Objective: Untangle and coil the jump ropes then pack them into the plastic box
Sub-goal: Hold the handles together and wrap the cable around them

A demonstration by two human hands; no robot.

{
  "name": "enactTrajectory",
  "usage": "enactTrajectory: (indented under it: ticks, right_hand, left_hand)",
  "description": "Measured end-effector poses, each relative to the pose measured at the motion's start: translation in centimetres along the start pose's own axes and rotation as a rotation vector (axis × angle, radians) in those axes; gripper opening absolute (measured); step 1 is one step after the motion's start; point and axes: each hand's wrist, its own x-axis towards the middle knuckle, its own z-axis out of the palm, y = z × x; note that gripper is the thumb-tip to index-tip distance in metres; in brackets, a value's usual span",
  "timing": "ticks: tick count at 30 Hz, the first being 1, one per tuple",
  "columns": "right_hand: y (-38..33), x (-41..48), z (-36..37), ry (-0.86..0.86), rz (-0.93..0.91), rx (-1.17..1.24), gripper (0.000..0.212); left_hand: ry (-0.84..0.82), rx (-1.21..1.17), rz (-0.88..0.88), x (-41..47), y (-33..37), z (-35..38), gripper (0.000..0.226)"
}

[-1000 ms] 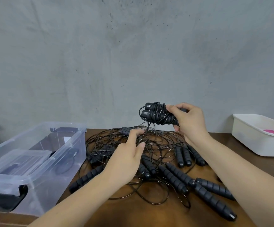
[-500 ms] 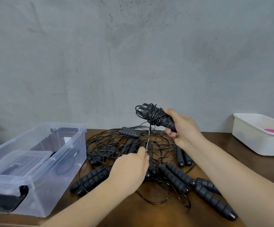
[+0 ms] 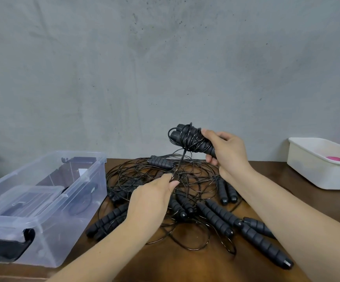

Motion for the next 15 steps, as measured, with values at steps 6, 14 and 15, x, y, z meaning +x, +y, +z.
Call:
enactTrajectory:
  ticks: [6,14,15]
  right_hand:
    - [-0.1,-0.2,-0.2,-0.012,0.072,0.011,0.034]
    - [-0.8,-0.8,0.1,-0.111,0.273,0.202,0.032]
    - [-0.8,-0.8,0.1,-0.128,0.291,0.222,0.033]
  left_hand:
    - [0.086,-0.057,0.012,0.6,-1.4,-0.5,0.03]
    - [0.082,0.163,0.123,1.3,-3.8,2.5,0.049]
    - [0.057,0.192,0.116,1.2,-3.8,2.9,0.045]
